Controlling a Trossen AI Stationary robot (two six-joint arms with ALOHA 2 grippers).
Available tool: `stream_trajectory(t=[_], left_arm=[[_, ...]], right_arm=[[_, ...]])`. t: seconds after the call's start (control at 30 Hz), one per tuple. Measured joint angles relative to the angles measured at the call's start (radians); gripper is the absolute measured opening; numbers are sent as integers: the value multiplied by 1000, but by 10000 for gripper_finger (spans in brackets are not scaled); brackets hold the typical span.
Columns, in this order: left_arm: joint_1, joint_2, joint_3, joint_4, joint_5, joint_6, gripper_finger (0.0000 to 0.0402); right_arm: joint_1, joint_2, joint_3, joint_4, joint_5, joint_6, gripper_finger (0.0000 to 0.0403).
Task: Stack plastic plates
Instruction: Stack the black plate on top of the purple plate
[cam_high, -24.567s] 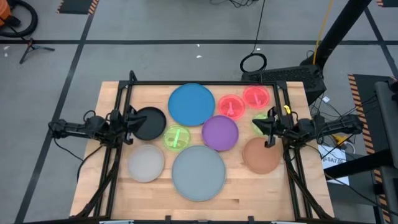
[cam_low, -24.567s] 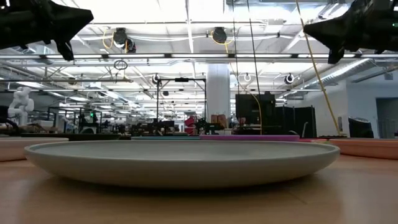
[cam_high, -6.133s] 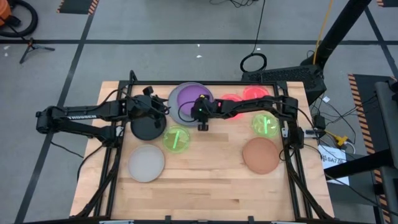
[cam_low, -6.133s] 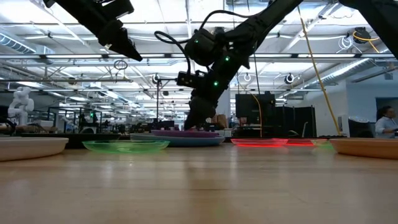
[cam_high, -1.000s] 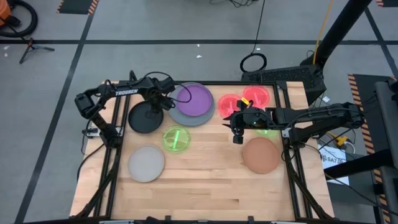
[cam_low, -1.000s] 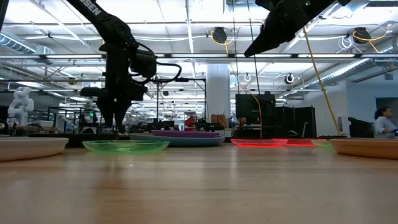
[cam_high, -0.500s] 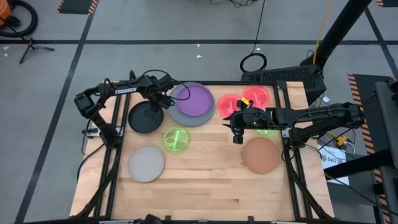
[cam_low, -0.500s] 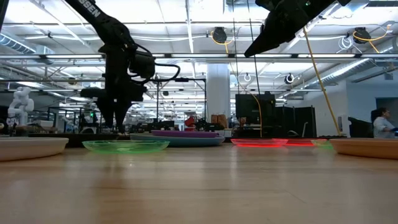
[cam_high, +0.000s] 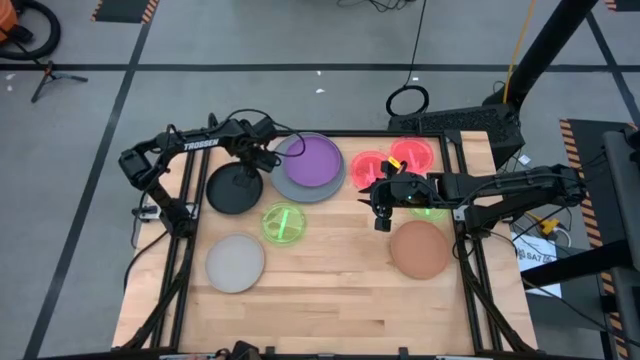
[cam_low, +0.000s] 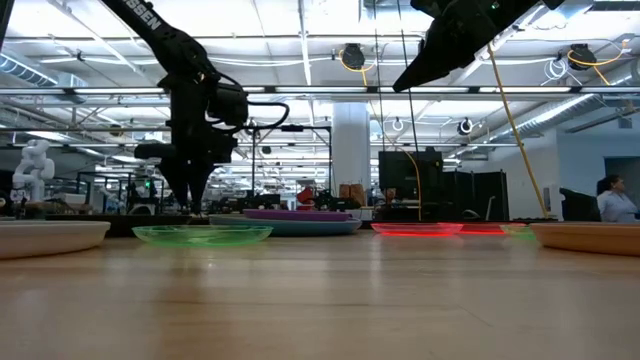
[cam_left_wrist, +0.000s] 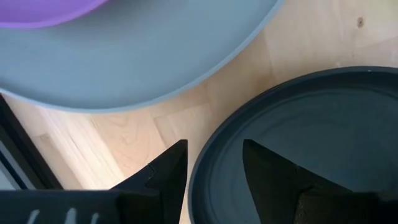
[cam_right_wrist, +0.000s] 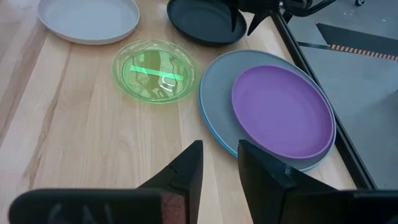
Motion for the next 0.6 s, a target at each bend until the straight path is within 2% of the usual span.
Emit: stream_trajectory(t=[0.4,0.6], left_arm=[[0,4,0,-1,1,-16,161],[0,76,-1,-7,10,-27,161]], right_arm=[[0,0,0,-1,0,2,93],[0,0,0,-1,0,3,93]])
